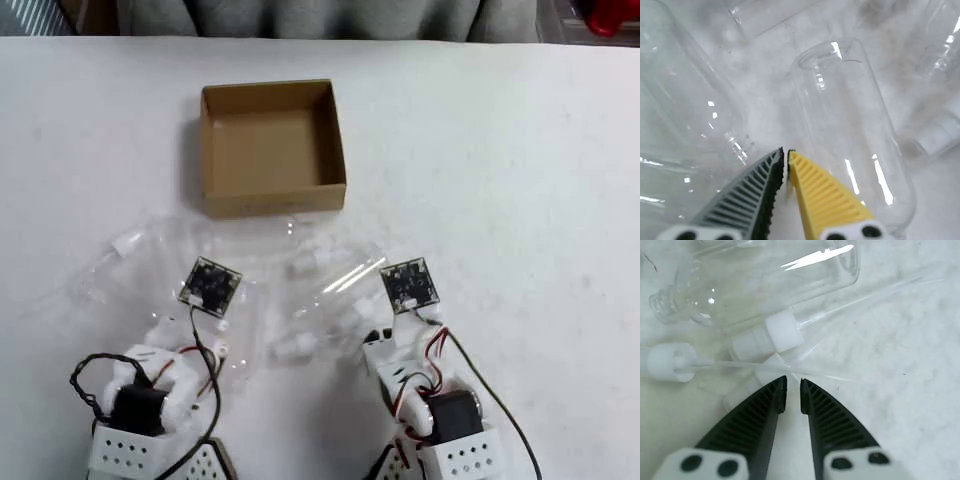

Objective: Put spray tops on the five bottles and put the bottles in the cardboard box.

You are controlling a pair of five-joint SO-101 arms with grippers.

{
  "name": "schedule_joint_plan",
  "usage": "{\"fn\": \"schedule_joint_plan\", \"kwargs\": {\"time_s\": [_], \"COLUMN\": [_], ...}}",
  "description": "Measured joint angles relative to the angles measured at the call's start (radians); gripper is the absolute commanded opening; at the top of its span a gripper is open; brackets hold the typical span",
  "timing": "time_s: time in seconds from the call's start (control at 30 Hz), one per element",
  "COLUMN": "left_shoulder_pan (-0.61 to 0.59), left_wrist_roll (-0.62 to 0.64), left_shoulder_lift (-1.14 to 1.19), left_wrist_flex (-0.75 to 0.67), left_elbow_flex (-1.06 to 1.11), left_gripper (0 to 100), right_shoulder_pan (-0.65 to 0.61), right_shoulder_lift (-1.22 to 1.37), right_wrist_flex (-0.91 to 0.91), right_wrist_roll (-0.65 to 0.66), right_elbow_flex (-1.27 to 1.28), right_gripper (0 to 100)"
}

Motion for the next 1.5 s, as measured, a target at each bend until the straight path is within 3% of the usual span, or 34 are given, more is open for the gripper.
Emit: {"fn": "schedule_joint_plan", "kwargs": {"time_s": [1.17, 1.5], "left_shoulder_pan": [0.0, -0.014], "left_wrist_roll": [0.0, 0.0], "left_shoulder_lift": [0.0, 0.0], "left_wrist_flex": [-0.003, -0.146], "left_elbow_flex": [0.0, -0.063], "left_gripper": [2, 2], "right_shoulder_pan": [0.0, 0.0], "right_shoulder_lift": [0.0, 0.0], "right_wrist_flex": [0.0, 0.0], "right_wrist_roll": [0.0, 0.0], "right_elbow_flex": [0.0, 0.0], "right_gripper": [1.6, 1.7]}}
